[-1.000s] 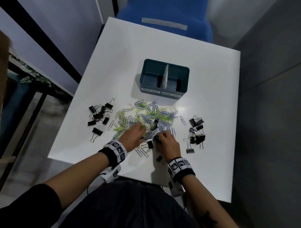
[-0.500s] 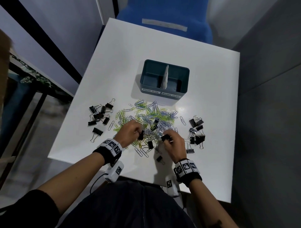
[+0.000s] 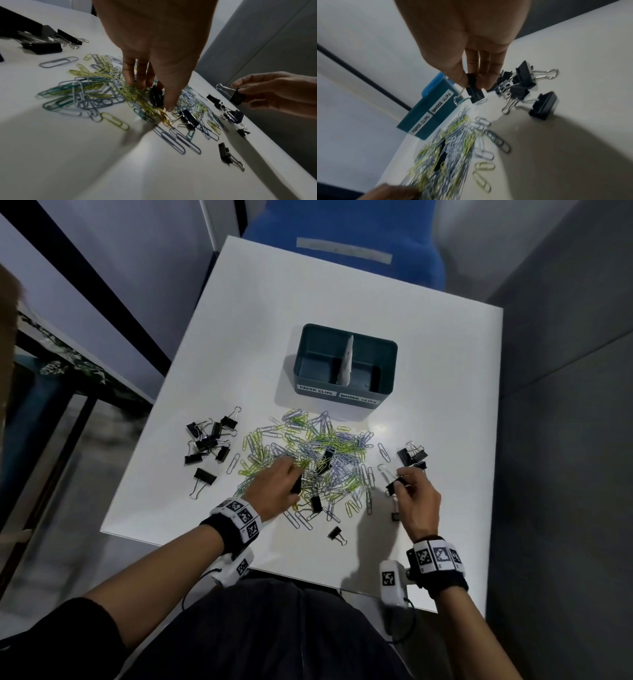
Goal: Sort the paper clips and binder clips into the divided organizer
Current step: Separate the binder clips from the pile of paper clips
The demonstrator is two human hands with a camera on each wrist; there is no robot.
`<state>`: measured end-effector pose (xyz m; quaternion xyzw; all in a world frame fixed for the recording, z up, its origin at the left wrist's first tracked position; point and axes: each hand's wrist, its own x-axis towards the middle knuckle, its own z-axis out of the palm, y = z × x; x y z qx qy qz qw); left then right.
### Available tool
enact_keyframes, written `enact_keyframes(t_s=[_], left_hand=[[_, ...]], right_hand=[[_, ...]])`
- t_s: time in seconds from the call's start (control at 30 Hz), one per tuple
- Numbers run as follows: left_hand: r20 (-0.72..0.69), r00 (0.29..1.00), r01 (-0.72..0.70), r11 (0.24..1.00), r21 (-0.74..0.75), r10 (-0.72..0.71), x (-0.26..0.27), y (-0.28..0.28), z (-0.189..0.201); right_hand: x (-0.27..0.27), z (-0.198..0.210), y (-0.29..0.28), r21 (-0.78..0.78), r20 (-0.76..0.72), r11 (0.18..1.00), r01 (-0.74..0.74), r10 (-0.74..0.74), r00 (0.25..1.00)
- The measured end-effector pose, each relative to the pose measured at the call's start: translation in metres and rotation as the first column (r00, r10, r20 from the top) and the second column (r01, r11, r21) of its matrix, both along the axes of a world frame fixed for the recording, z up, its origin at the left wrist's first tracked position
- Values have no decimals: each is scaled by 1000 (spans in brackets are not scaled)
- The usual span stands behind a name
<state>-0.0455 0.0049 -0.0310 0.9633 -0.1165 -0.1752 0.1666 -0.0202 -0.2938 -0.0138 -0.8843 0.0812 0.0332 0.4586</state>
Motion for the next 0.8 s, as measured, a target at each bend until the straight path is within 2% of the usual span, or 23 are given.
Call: enact_keyframes(t_s=[0.1,0.2,0.37,0.5,0.57,0.67,0.8], left_hand=[[-7,1000,2,999,38,-2,3,-4,0],[62,996,55,998,43,-57,7,-5,8],[258,959,116,993,34,-121,12,1,26],[282,957,45,996,81,-66,17,22,39],[268,961,-78,997,16,71,14,33,44],[166,948,-248,957,-150,272,6,45,50],[7,940,-333,919,-211,342,0,55,44]], right_hand=[[6,2,-21,-47,-30,994,100,-102,994],[12,-3,-38,-105,-100,978,180,-191,977],[14,-10,-47,-165,-163,975,150,-177,971],[7,-2,-33,-390,-98,911,131,-182,978],[0,3,-19,-456,-45,888,64,-94,995],[-12,4,6,-476,-46,860,-184,184,982],[-23,3,45,-445,-64,755,-483,511,857]])
